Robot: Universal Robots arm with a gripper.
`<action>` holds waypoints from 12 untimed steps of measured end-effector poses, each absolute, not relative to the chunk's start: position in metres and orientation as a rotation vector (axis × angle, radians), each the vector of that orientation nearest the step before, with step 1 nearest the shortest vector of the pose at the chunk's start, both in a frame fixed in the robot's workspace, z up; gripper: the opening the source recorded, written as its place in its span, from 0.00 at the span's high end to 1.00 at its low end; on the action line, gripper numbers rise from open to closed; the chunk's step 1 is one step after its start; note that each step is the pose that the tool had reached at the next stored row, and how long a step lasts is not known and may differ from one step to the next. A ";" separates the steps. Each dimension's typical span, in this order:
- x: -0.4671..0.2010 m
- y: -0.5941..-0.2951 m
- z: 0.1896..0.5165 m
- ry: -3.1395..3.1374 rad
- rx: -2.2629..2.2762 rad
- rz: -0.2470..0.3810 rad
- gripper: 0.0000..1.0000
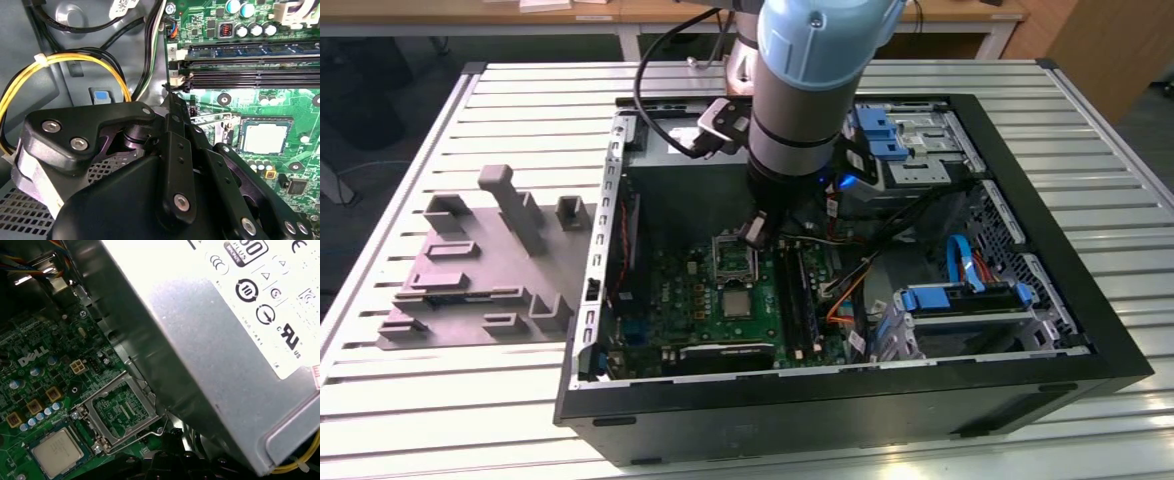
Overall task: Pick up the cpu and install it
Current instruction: 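Close the cpu cover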
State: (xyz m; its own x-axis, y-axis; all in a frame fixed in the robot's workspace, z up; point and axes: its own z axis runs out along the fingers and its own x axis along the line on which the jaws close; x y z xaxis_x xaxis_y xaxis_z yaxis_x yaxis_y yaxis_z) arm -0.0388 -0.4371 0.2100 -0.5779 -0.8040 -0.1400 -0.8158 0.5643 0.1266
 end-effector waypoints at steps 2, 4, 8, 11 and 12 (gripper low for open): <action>-0.039 -0.436 0.209 2.719 -1.410 0.274 0.89; -0.039 -0.435 0.208 2.719 -1.410 0.274 0.89; -0.039 -0.433 0.207 2.719 -1.410 0.274 0.89; -0.039 -0.433 0.206 2.719 -1.410 0.274 0.89; -0.039 -0.433 0.205 2.719 -1.410 0.274 0.89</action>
State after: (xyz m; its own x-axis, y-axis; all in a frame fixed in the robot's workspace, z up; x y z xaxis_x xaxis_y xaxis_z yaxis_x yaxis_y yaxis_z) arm -0.0392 -0.4326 0.2052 -0.5779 -0.8039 -0.1406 -0.8158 0.5642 0.1269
